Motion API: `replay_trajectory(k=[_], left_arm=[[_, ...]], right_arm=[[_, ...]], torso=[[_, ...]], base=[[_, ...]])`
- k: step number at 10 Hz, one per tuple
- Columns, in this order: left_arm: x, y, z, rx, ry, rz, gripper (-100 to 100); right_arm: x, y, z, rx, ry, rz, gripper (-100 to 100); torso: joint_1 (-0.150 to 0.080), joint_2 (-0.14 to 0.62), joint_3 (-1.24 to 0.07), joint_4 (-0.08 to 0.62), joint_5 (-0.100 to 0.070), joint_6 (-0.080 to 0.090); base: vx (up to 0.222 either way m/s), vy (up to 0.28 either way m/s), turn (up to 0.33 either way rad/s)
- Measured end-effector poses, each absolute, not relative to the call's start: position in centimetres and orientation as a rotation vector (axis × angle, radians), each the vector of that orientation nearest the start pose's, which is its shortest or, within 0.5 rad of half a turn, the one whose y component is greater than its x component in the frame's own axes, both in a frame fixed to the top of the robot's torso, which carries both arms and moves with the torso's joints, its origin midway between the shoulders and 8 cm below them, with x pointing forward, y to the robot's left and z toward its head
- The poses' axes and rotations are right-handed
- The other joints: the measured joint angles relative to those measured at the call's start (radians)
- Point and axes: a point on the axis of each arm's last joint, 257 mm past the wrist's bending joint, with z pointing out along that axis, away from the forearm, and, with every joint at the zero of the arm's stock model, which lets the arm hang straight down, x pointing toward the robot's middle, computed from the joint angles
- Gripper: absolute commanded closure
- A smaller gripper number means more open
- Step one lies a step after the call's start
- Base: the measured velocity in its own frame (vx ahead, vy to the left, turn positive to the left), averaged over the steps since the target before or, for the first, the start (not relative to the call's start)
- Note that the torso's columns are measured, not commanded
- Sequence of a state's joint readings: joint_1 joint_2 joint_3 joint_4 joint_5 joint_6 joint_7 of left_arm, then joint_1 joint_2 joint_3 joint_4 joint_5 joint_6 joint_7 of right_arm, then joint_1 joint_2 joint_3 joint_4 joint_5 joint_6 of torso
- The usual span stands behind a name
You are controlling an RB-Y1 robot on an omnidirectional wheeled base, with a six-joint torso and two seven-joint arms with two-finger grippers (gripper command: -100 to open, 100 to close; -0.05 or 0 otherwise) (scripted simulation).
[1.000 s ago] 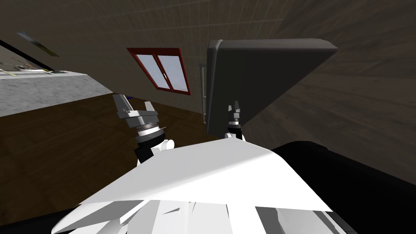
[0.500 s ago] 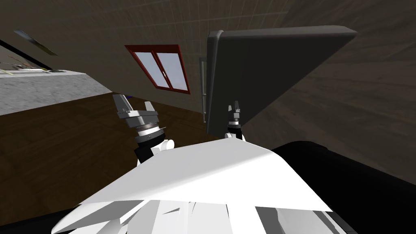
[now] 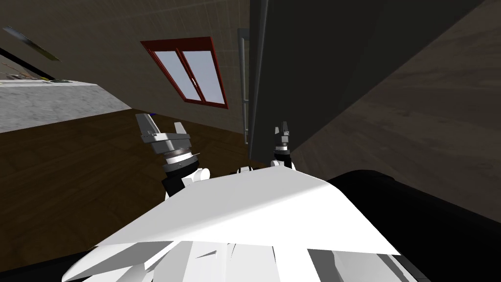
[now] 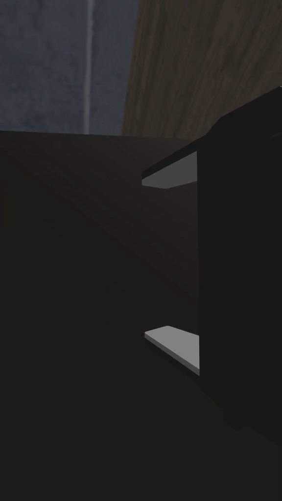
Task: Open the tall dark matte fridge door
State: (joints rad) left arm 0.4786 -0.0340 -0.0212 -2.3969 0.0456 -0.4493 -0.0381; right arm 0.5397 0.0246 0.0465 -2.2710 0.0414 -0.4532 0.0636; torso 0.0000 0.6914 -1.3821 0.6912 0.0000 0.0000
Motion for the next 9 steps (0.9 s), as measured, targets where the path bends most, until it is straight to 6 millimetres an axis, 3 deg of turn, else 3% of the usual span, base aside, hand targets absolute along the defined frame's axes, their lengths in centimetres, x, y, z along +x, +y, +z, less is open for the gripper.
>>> replay_trajectory(k=[2,6,9], left_arm=[[32.7,27.6,7.3,-0.630,0.506,-1.343,0],[32.7,27.6,7.3,-0.630,0.506,-1.343,0],[32.7,27.6,7.3,-0.630,0.506,-1.343,0]], right_arm=[[35.8,-26.0,-0.9,0.665,0.765,1.210,-100],[37.9,-24.3,-3.8,0.577,0.956,1.101,-100],[39.7,-22.9,-7.8,0.518,1.117,0.965,-100]], torso=[[0.000,0.043,-0.089,0.043,0.000,0.000],[0.000,0.046,-0.094,0.047,0.000,0.000],[0.000,0.047,-0.094,0.047,0.000,0.000]], base=[[0.005,0.003,0.045],[0.012,0.005,0.076],[0.016,0.008,0.079]])
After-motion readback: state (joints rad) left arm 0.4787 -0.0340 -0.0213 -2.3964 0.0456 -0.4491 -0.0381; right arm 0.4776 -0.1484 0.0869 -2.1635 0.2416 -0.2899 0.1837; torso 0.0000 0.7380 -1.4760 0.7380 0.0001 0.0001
